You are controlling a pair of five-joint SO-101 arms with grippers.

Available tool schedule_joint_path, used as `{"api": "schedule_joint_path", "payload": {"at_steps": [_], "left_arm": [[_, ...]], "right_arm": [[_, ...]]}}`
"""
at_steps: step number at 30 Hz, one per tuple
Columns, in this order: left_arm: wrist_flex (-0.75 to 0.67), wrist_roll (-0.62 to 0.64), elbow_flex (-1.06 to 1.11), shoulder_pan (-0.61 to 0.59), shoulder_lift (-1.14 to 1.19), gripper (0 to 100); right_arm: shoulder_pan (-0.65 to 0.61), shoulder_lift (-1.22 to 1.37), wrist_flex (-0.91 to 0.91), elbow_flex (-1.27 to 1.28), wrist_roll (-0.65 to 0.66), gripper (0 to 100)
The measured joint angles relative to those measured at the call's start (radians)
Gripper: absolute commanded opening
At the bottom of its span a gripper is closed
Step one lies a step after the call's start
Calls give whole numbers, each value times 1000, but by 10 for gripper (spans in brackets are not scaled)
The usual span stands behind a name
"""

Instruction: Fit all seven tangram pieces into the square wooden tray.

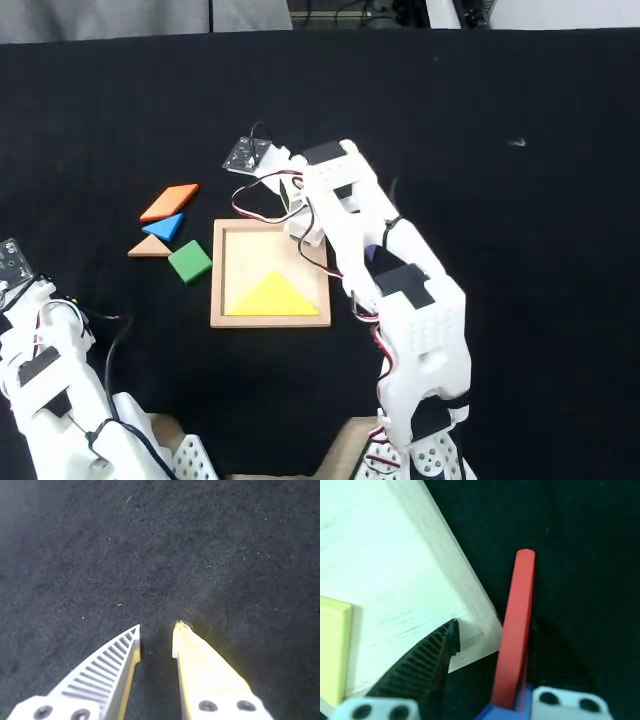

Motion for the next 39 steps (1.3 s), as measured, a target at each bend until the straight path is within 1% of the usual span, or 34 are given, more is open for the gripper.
{"api": "schedule_joint_path", "payload": {"at_steps": [6, 9, 11, 26, 27, 30, 32, 34, 39], "left_arm": [[0, 0, 0, 0, 0, 116], [0, 0, 0, 0, 0, 116], [0, 0, 0, 0, 0, 116], [0, 0, 0, 0, 0, 116], [0, 0, 0, 0, 0, 116], [0, 0, 0, 0, 0, 116], [0, 0, 0, 0, 0, 116], [0, 0, 0, 0, 0, 116], [0, 0, 0, 0, 0, 116]], "right_arm": [[71, -29, 6, 0, 3, 207], [75, -29, 6, 0, 3, 151], [77, -29, 6, 0, 3, 131], [77, -29, 20, -81, 3, 125], [77, -29, 31, -94, 3, 111], [77, -29, 58, -130, 3, 5], [77, -29, 61, -138, 3, 26], [80, -29, 63, -143, 3, 8], [80, -29, 89, -155, 3, 11]]}}
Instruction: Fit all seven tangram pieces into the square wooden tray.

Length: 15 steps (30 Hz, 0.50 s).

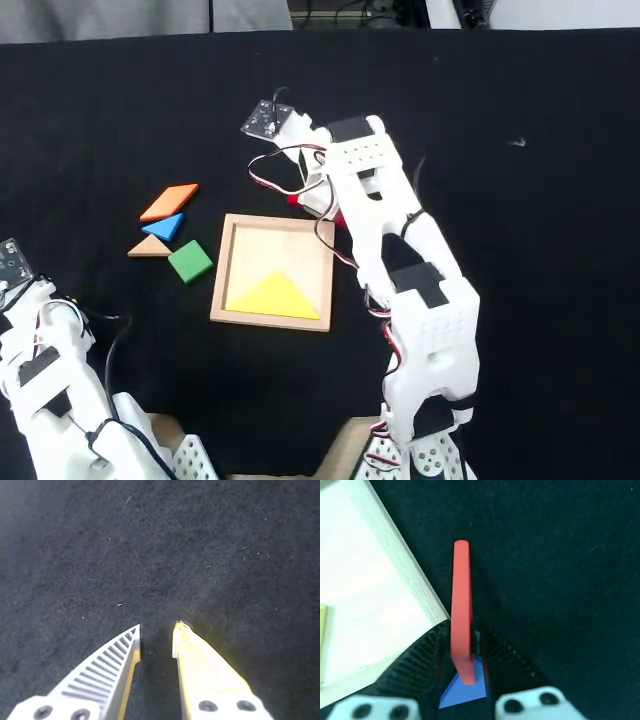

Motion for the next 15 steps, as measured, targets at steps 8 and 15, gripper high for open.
{"api": "schedule_joint_path", "payload": {"at_steps": [8, 15], "left_arm": [[0, 0, 0, 0, 0, 116], [0, 0, 0, 0, 0, 116]], "right_arm": [[-40, -157, 224, -187, -272, 10], [-57, -265, 324, -209, -821, 11]]}}
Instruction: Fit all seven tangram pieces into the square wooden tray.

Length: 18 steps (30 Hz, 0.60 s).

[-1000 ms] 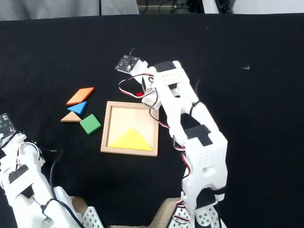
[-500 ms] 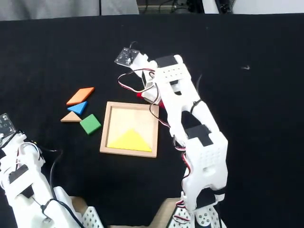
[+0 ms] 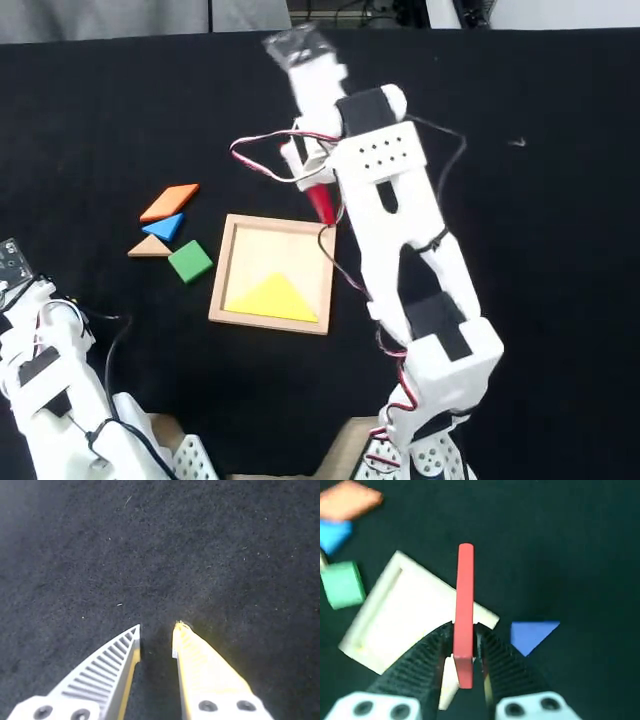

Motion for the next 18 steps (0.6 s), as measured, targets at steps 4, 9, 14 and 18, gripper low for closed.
{"api": "schedule_joint_path", "payload": {"at_steps": [4, 9, 14, 18], "left_arm": [[0, 0, 0, 0, 0, 116], [0, 0, 0, 0, 0, 116], [0, 0, 0, 0, 0, 116], [0, 0, 0, 0, 0, 116]], "right_arm": [[-48, 0, 29, 72, -339, 11], [-199, 0, 55, 183, -525, 10], [-287, 0, -64, 299, -620, 11], [-296, 0, -241, 427, -640, 11]]}}
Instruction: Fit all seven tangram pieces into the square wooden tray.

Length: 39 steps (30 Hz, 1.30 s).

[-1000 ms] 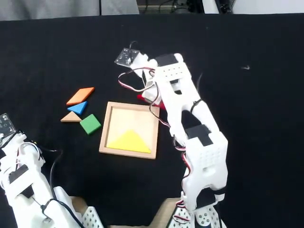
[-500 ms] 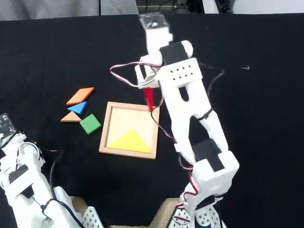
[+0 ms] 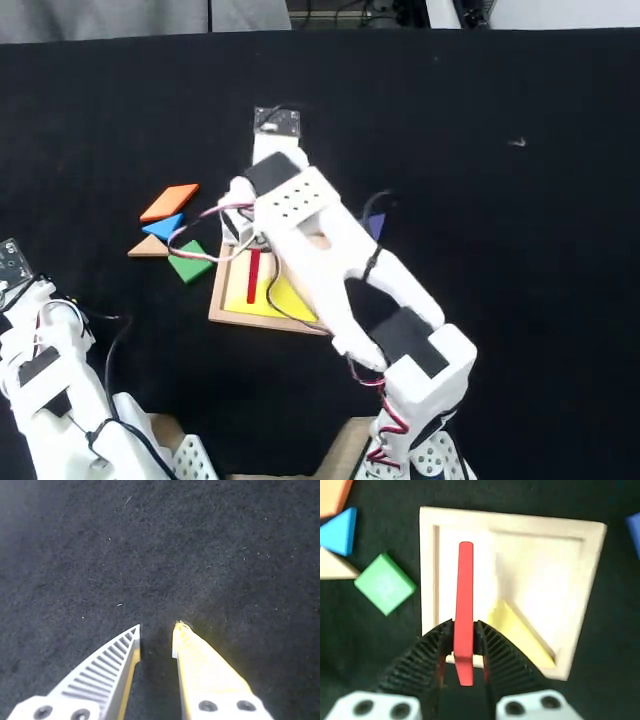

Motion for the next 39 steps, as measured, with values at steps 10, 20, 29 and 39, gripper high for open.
{"api": "schedule_joint_path", "payload": {"at_steps": [10, 20, 29, 39], "left_arm": [[0, 0, 0, 26, 0, 116], [0, 0, 0, 32, 0, 116], [0, 0, 0, 32, 0, 116], [0, 0, 0, 32, 0, 116]], "right_arm": [[-115, 0, -244, 141, -6, 11], [-117, 0, -253, 147, -100, 11], [-87, -2, -310, 221, -178, 11], [-52, 0, -342, 236, -183, 19]]}}
